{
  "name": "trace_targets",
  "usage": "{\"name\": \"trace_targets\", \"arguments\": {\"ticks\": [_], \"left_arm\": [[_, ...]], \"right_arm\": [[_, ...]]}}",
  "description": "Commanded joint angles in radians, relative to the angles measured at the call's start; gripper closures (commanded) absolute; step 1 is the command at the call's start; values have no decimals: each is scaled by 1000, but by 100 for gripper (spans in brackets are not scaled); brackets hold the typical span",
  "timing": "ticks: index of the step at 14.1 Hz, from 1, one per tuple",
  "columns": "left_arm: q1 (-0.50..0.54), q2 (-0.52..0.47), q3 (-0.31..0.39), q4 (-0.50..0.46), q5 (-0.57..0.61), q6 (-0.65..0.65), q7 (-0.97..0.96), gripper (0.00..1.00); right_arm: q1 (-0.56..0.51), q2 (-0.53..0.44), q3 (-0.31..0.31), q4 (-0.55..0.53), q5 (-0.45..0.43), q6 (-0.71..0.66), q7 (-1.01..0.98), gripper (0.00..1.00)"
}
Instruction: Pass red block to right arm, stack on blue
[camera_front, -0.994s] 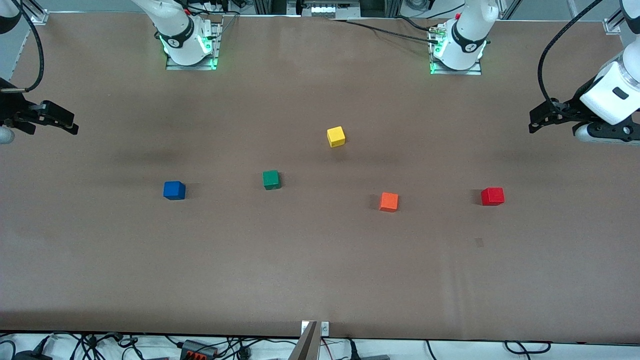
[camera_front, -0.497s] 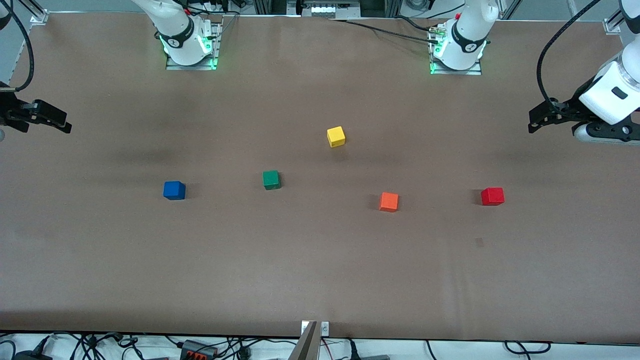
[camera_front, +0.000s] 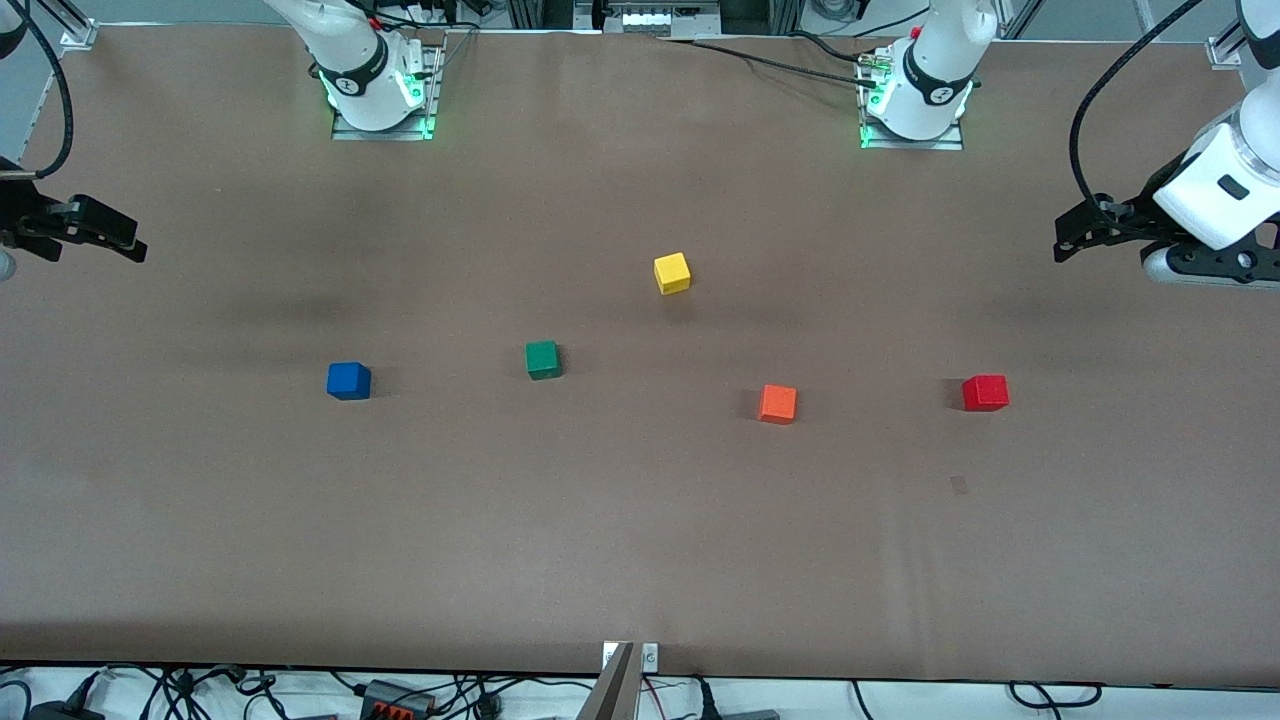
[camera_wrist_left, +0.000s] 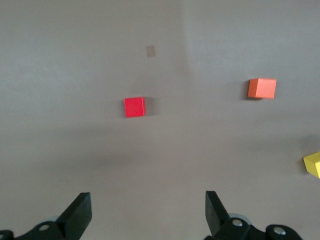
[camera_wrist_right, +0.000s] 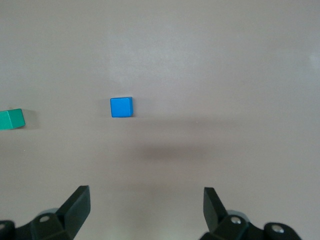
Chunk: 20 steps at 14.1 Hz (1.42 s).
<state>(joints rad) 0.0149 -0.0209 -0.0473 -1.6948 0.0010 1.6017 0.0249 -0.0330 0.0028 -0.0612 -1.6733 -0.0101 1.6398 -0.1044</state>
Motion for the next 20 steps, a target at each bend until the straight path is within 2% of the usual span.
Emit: {"name": "trace_targets", "arguments": {"ticks": [1,3,7,11,15,18,20], "left_arm": [[-3,12,0,23,-10,-29,4,0],[2,19,7,33,-18,-31,7,0],[3,123,15,158,-21,-129,21,0],[26,189,15,130,-16,-68,24,0],[57,205,15,-35,-9,162,53,0],[71,214,15,-259,-9,502,81,0],[71,240,17,-345,-7,657,93,0]], "right_arm": [[-2,-49,11,-49,-7,2,-17,0],[-4,-84,11,-100,-5,20,-17,0],[-2,-92,11,-108,-5,26,-17,0],[-2,-84,11,-105,-5,25,-17,0],[-2,-63,12,-100,-4,31,-17,0],[-1,-58,12,-100,1,31,-17,0],[-1,-55,14,-100,2,26,-17,0]]}}
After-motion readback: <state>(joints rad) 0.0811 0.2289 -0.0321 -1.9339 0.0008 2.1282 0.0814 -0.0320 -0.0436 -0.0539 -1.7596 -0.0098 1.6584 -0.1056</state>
